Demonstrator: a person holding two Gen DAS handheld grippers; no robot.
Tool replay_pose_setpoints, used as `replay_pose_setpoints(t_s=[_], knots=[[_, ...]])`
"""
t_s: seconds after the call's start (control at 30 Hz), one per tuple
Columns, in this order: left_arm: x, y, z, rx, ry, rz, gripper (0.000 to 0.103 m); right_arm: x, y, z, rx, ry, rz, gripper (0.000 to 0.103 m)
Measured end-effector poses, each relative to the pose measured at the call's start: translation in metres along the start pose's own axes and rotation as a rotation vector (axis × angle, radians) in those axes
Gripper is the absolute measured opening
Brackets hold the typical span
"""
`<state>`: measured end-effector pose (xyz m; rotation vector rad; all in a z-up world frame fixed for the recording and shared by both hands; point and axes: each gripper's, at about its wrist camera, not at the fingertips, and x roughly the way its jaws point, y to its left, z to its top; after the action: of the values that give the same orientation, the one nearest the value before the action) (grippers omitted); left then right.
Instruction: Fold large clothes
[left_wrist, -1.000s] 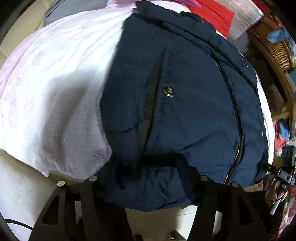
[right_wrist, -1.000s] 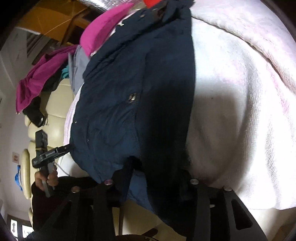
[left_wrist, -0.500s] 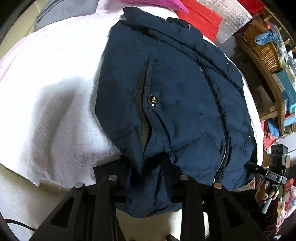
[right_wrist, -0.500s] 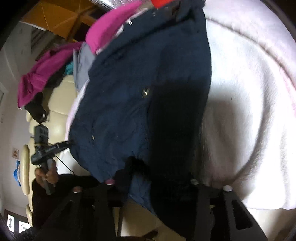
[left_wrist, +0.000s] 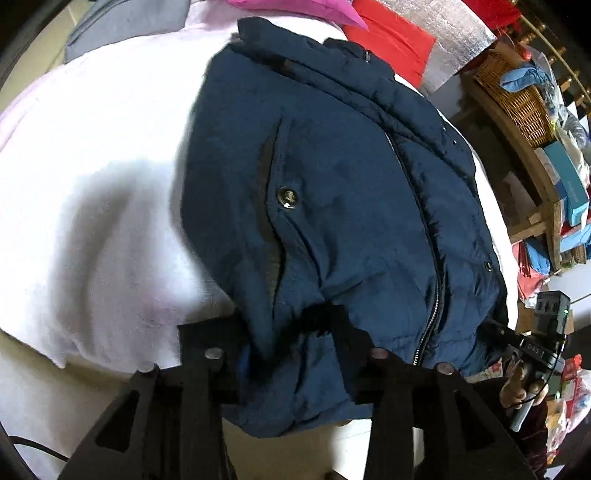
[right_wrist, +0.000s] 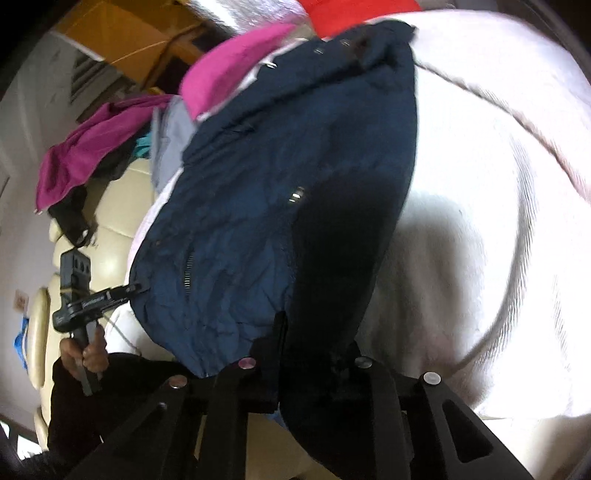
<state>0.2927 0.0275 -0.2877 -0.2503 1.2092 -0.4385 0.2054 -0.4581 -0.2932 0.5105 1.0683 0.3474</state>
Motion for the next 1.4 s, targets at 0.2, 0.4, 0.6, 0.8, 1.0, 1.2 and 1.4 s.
replay_pose_setpoints(t_s=[0.2,0.4,0.6,0.8,1.0,1.2,1.4], knots=[[-0.014,0.004,-0.002,-0.011,-0.063,-0.038,0.012,-0.005,0.005,-0.008,-0.022,-0.067,-0.019,0.019],[-0.043,-0.007,-0.017,0.031,-0.174,-0.082,0.010,-0.037,0.019,-0.024,-0.024,-0.231,-0.007,0.012],[-0.063,-0.016,-0.039,0.068,-0.171,-0.094,0.010,-0.068,0.024,-0.049,-0.006,-0.302,0.056,0.010],[-0.102,-0.015,-0.070,0.082,-0.172,-0.123,0.010,-0.098,0.032,-0.075,-0.056,-0.305,0.122,0.010],[-0.155,-0.028,-0.080,0.127,-0.232,-0.180,0.010,-0.156,0.060,-0.084,-0.152,-0.387,0.183,0.009],[-0.194,-0.037,-0.031,0.113,-0.330,-0.244,0.010,-0.194,0.090,-0.038,-0.208,-0.532,0.212,0.008],[-0.169,-0.042,0.071,0.016,-0.393,-0.259,0.010,-0.177,0.084,0.053,-0.098,-0.647,0.187,0.008]])
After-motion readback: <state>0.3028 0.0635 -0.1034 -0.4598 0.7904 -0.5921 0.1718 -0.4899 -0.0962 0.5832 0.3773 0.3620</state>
